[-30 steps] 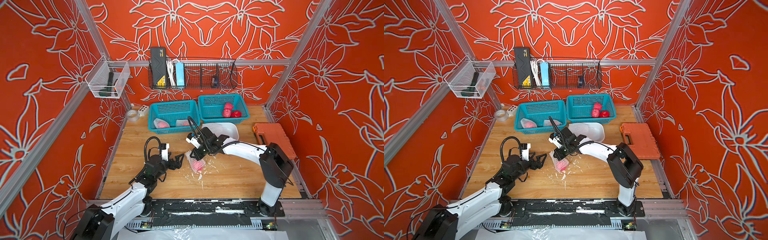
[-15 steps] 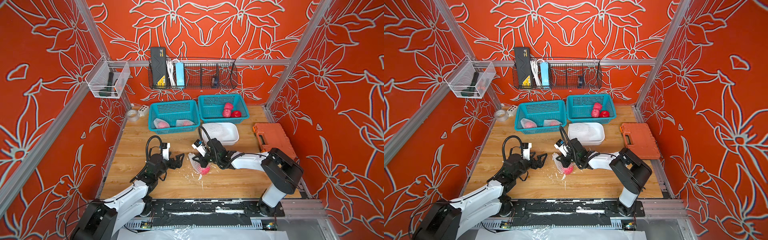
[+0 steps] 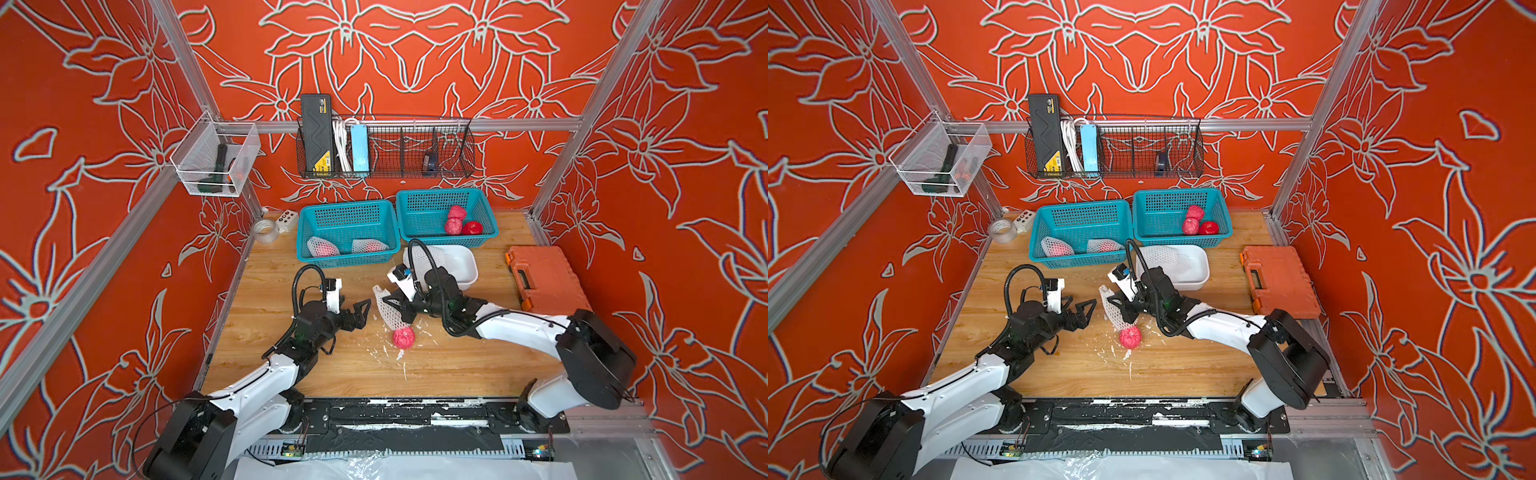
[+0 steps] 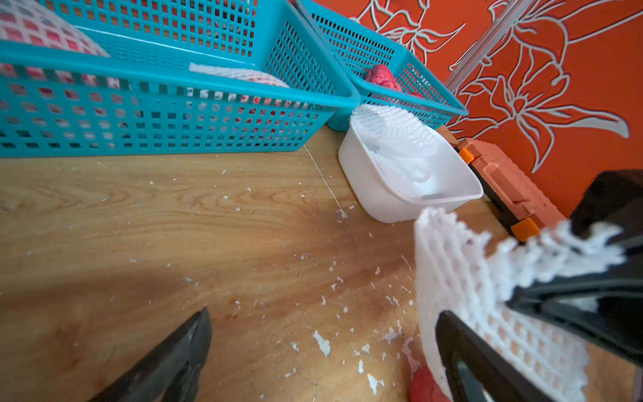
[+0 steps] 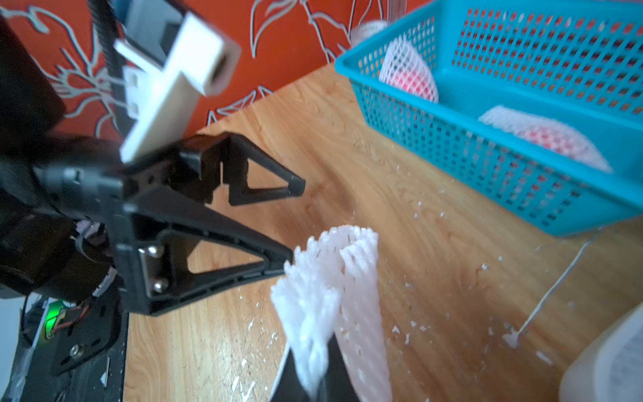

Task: Remove foam nets from apples
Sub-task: Remove the foam net from the apple, then place the foam net into the storage box.

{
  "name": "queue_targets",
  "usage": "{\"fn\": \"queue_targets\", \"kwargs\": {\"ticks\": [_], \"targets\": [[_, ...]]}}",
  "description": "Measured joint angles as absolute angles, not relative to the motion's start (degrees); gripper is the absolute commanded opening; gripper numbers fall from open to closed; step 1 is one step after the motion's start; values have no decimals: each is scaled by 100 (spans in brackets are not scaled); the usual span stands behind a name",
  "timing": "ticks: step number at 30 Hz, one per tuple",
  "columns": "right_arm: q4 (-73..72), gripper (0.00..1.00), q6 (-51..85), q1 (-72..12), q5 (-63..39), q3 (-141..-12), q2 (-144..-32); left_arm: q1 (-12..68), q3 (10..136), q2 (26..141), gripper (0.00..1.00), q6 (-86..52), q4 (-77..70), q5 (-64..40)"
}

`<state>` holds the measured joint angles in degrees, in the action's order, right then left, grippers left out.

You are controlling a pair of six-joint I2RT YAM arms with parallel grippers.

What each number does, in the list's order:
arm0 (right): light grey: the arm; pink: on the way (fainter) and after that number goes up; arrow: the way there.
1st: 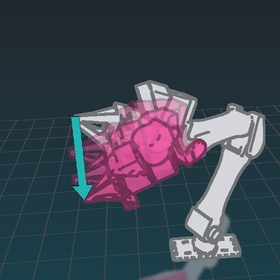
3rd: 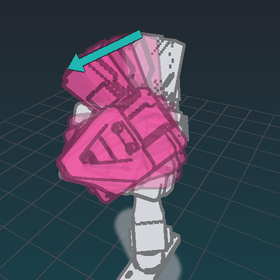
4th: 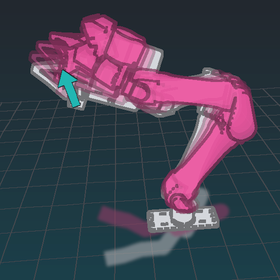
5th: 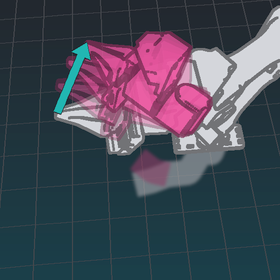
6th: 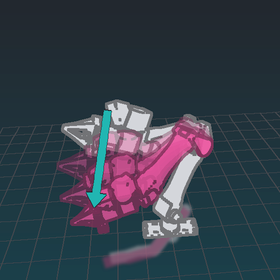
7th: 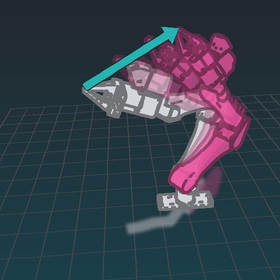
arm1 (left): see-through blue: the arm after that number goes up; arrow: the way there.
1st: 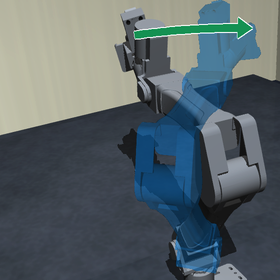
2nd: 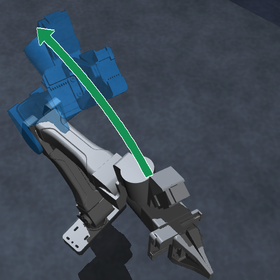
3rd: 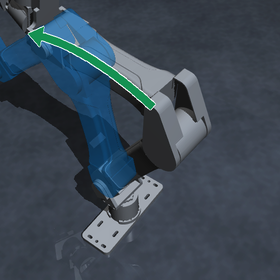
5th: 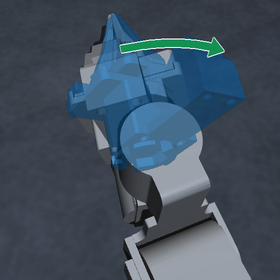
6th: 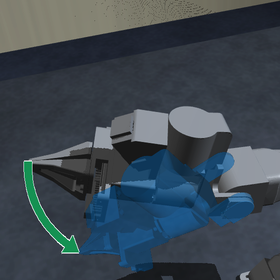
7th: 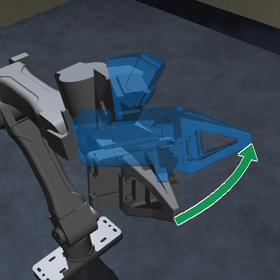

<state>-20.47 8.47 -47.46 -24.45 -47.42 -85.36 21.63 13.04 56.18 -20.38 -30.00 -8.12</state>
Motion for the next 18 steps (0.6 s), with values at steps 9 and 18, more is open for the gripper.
{"fn": "queue_targets", "kwargs": {"ticks": [9,18], "targets": [[-1232,0,523,-3824,-1166,-5655,-7828,2624,2152,5476,98,-1708,-2674,-550],[-486,0,-290,-2814,766,-6038,-8687,4018,2989,6283,98,-1013,-2589,-172]]}}
